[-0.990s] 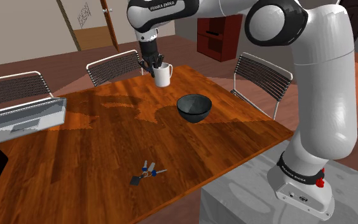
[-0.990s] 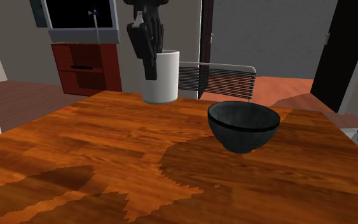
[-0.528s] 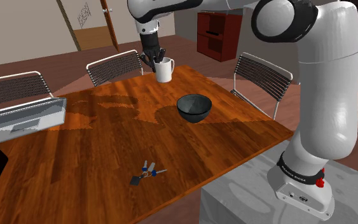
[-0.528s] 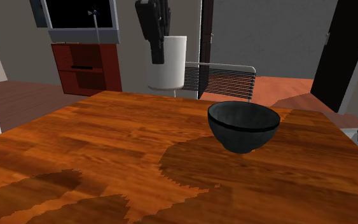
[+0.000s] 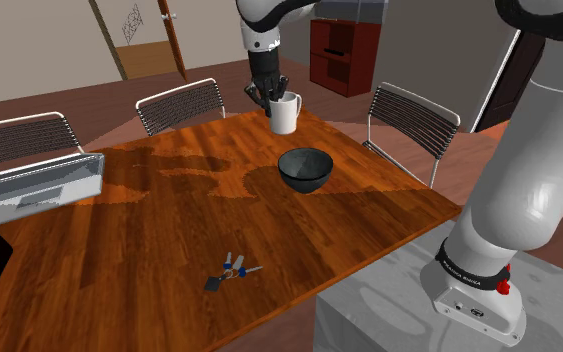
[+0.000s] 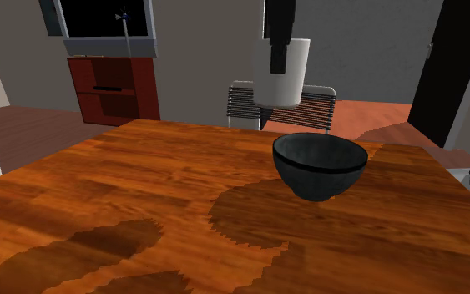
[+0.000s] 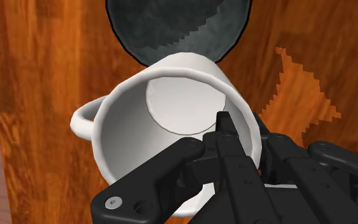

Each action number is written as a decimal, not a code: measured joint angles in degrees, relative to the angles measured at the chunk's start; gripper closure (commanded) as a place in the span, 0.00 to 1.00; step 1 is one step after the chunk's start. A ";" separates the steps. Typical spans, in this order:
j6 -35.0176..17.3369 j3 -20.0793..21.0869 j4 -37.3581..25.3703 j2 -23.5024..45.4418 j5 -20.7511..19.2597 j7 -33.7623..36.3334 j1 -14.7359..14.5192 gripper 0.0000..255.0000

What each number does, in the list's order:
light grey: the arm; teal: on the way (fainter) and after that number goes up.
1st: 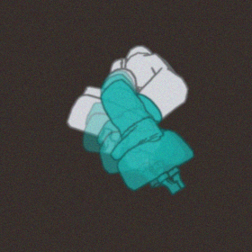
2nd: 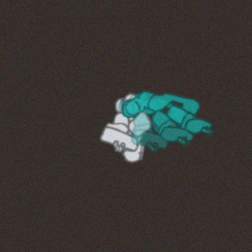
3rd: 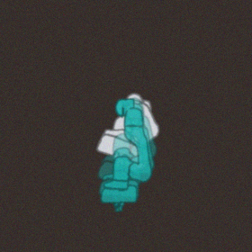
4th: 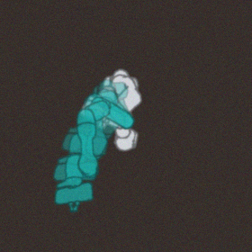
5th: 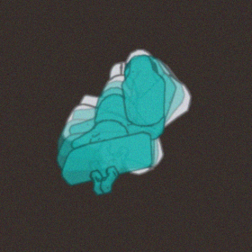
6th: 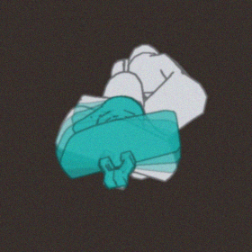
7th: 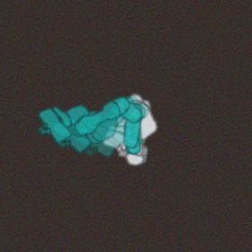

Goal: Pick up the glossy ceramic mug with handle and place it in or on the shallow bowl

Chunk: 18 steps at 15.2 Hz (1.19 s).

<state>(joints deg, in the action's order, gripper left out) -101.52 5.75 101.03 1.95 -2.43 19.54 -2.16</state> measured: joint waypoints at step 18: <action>-9.13 -0.58 24.75 -15.68 1.39 -1.14 0.28 1.00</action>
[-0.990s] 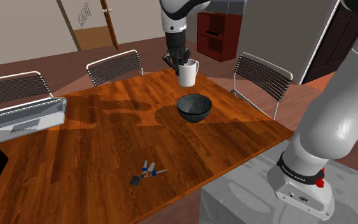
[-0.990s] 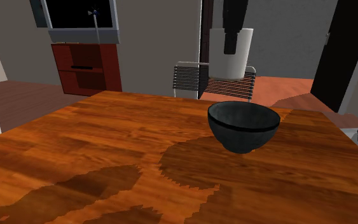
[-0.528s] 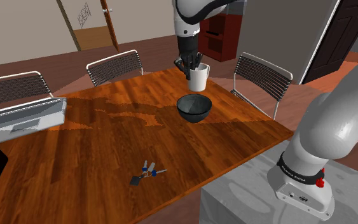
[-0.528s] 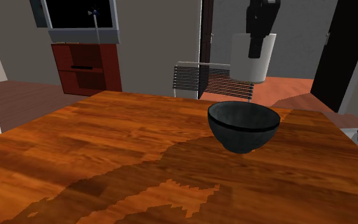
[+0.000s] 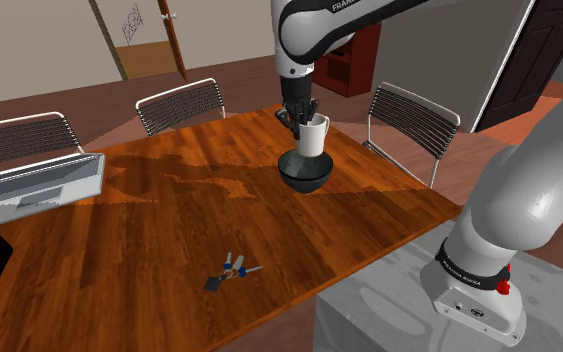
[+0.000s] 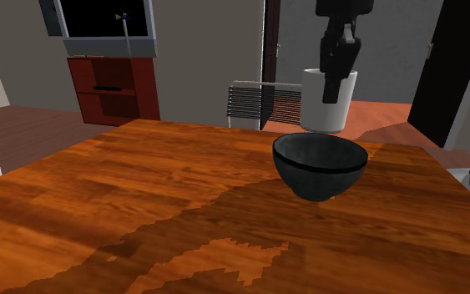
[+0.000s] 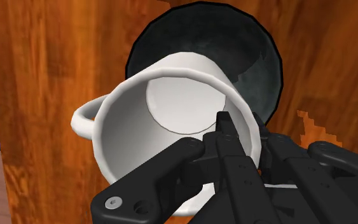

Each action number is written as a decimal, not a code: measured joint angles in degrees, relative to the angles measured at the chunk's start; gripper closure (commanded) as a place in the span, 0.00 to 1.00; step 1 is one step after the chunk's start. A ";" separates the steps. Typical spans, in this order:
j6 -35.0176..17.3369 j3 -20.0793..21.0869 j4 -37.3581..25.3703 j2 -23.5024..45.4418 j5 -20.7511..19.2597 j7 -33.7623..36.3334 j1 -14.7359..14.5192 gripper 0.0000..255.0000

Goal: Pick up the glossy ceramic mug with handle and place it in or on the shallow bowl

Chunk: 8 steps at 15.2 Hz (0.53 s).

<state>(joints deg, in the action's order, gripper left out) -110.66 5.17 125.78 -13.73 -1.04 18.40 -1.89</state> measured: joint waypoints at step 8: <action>-4.88 0.10 3.63 1.25 -0.13 0.26 -0.01 1.00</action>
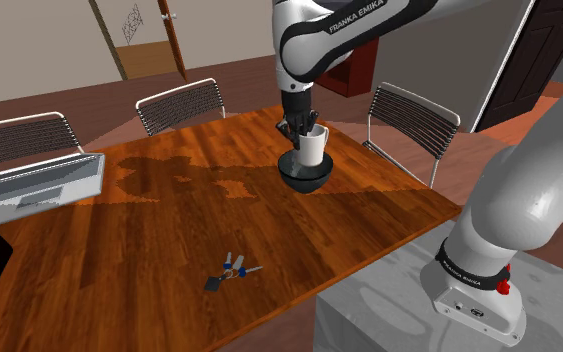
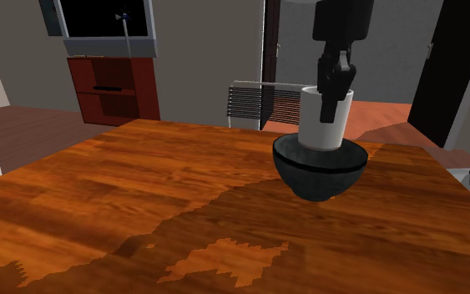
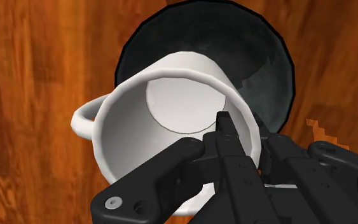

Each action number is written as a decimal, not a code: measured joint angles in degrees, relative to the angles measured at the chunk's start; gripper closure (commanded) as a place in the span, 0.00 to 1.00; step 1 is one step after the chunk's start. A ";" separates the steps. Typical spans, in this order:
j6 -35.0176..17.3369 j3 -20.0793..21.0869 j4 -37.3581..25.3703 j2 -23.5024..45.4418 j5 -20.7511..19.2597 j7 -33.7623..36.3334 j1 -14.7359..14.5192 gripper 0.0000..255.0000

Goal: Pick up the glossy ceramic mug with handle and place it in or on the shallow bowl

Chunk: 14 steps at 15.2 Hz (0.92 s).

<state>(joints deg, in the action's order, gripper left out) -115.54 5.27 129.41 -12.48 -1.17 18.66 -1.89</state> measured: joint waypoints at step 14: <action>3.64 0.19 -3.29 -0.44 0.13 0.23 -0.16 0.00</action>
